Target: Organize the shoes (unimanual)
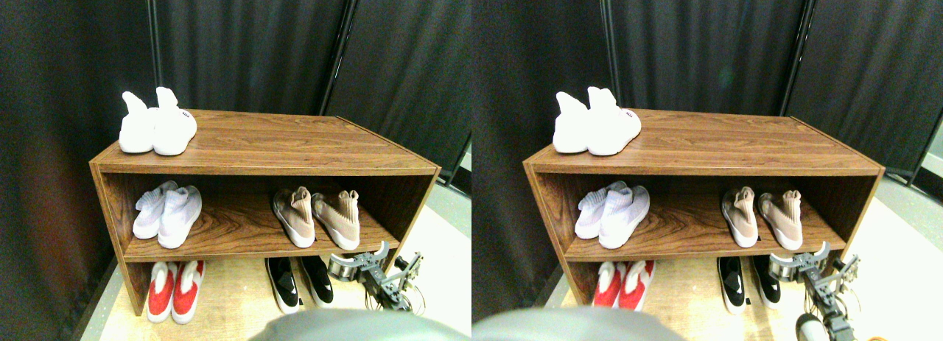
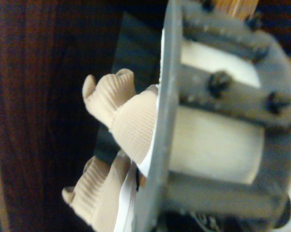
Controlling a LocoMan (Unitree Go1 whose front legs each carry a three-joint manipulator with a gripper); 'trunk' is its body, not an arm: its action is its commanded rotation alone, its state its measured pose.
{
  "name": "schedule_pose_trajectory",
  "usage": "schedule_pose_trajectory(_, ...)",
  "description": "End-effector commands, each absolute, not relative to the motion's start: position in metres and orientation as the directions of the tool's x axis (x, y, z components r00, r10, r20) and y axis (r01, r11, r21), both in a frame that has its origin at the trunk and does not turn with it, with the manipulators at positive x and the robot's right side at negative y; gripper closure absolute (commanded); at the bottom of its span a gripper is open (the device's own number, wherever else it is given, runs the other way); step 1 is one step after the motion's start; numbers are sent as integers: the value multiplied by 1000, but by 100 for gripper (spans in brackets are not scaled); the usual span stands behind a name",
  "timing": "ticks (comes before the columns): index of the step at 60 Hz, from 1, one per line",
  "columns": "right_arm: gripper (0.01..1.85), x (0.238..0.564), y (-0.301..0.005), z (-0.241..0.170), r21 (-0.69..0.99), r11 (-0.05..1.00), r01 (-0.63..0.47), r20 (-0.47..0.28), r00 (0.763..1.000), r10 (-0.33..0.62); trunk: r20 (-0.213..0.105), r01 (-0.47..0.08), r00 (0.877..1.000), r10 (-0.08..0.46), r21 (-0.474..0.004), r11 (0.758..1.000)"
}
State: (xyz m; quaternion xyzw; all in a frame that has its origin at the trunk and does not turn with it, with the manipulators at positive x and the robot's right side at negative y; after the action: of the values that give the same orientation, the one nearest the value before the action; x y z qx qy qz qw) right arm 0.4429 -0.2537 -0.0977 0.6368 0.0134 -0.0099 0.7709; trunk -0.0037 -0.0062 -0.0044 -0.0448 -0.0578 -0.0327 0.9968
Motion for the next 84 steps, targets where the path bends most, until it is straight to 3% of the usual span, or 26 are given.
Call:
schedule_pose_trajectory(1,43,431,-254,-83,978,204,-32,31,999,5,101,70,993,-59,-108,992)
schedule_pose_trajectory(5,44,423,-260,-78,973,222,-58,50,998,43,102,72,993,-61,-107,992)
schedule_pose_trajectory(12,53,409,-267,-71,961,261,-89,87,996,22,103,74,993,-63,-107,991)
schedule_pose_trajectory(18,48,403,-277,-63,954,284,-99,100,995,10,105,75,992,-63,-107,992)
schedule_pose_trajectory(24,64,396,-285,-54,940,323,-111,130,991,-38,107,76,992,-64,-105,992)
schedule_pose_trajectory(28,91,392,-292,-48,926,359,-113,152,985,-82,109,75,992,-64,-106,991)
schedule_pose_trajectory(30,95,392,-292,-47,925,361,-116,158,984,-87,109,75,992,-63,-106,992)
schedule_pose_trajectory(31,122,393,-296,-45,922,360,-141,189,977,-103,108,74,992,-63,-106,992)
schedule_pose_trajectory(32,122,393,-296,-45,922,360,-141,189,977,-103,109,74,992,-62,-106,992)
schedule_pose_trajectory(35,163,399,-302,-43,928,340,-150,217,962,-168,112,72,992,-59,-108,992)
schedule_pose_trajectory(38,180,403,-304,-41,927,339,-158,233,952,-196,111,70,992,-58,-109,992)
schedule_pose_trajectory(44,180,412,-306,-39,935,327,-134,227,937,-264,114,68,992,-55,-113,991)
schedule_pose_trajectory(58,180,459,-320,-53,948,306,-91,187,934,-303,119,60,992,-46,-118,991)
schedule_pose_trajectory(65,180,476,-324,-60,939,338,-64,172,938,-300,120,54,992,-39,-120,991)
schedule_pose_trajectory(72,180,491,-326,-63,945,327,-18,128,940,-317,120,51,992,-37,-121,991)
schedule_pose_trajectory(76,180,499,-327,-66,953,302,9,80,957,-280,121,48,992,-33,-124,991)
schedule_pose_trajectory(84,180,503,-321,-75,960,280,19,62,958,-279,120,42,992,-27,-130,991)
